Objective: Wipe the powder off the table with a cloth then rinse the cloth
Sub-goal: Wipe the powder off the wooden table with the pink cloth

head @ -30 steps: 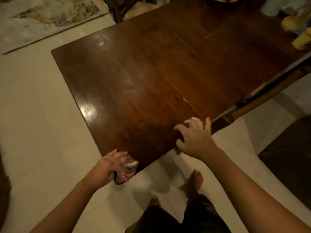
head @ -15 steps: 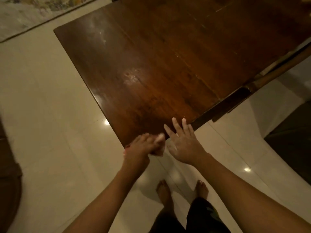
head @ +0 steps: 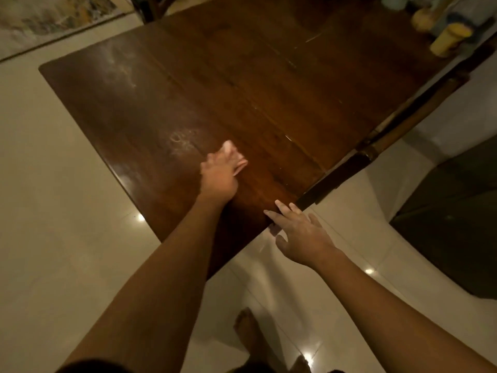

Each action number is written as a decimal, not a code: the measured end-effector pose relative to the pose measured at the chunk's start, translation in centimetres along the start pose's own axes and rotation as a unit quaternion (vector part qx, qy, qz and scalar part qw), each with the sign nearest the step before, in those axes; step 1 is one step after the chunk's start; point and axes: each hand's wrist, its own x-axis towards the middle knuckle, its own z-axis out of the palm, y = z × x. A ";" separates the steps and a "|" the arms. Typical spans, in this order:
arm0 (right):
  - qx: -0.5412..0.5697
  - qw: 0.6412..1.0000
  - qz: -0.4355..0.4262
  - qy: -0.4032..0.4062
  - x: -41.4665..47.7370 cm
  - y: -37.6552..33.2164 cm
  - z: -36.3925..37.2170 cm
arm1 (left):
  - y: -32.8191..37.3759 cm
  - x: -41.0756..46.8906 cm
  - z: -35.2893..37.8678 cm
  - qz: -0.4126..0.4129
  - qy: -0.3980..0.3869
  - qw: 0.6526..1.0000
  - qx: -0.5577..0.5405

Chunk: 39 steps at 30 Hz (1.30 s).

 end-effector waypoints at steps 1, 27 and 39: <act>0.017 1.000 0.008 0.001 -0.3 0.4 -0.4 | 2.1 0.7 0.8 0.040 -0.011 0.999 0.005; 0.055 0.991 -0.117 0.039 -0.7 -0.9 3.7 | 3.9 -3.2 2.6 0.057 0.012 0.998 -0.036; 0.304 0.947 0.016 0.100 -8.2 9.0 -0.6 | 12.1 -10.0 4.6 -0.006 0.006 0.979 -0.206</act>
